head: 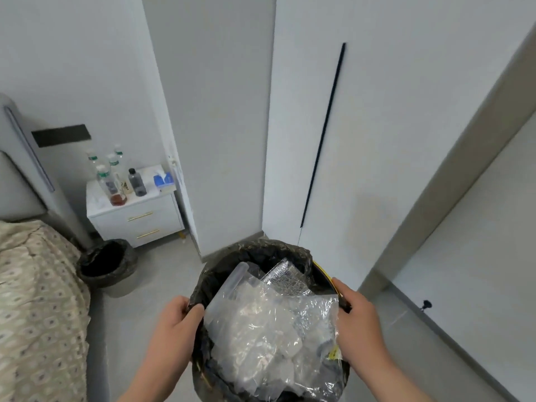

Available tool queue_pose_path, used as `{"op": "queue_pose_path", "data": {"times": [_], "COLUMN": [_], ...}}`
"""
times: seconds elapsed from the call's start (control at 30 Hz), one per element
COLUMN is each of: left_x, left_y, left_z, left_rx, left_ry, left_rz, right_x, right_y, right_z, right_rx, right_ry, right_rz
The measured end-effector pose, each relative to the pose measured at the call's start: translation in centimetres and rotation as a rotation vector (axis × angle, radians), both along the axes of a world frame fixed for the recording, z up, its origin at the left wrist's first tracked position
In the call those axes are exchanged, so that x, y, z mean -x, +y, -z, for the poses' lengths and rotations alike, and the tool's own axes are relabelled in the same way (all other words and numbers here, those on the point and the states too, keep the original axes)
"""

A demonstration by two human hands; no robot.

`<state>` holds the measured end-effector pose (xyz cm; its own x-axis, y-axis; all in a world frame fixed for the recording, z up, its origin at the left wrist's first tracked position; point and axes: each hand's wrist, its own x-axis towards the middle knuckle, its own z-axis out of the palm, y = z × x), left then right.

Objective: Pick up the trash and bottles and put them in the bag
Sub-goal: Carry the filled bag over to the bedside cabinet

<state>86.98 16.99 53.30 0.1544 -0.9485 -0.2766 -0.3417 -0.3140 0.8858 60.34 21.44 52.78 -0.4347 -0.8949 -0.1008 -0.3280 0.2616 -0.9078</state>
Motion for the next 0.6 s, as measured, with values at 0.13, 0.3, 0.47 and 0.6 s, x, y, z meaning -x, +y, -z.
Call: {"op": "queue_pose_path", "data": {"times": [0.13,0.3,0.47,0.6], "left_x": [5.2,14.3,25.1,33.4], "left_y": [0.5,1.0,2.1,2.7], "left_z": [-0.9,-0.5,0.0,0.6], "left_rx": [0.021,0.045,0.002,-0.014], "left_ry": [0.012,-0.013,-0.003,0.003], "left_rz": [0.170,0.406,0.590,0.696], "right_x": [4.2,10.3,17.8,23.6], "right_y": [5.0,11.0,16.3,18.7], "right_z": [-0.8,-2.6,-3.2,-3.3], "right_rx": [0.005,0.003,-0.025,-0.019], "right_ry": [-0.013,0.040,0.057,0.025], "right_rz": [0.173,0.386,0.586,0.693]}}
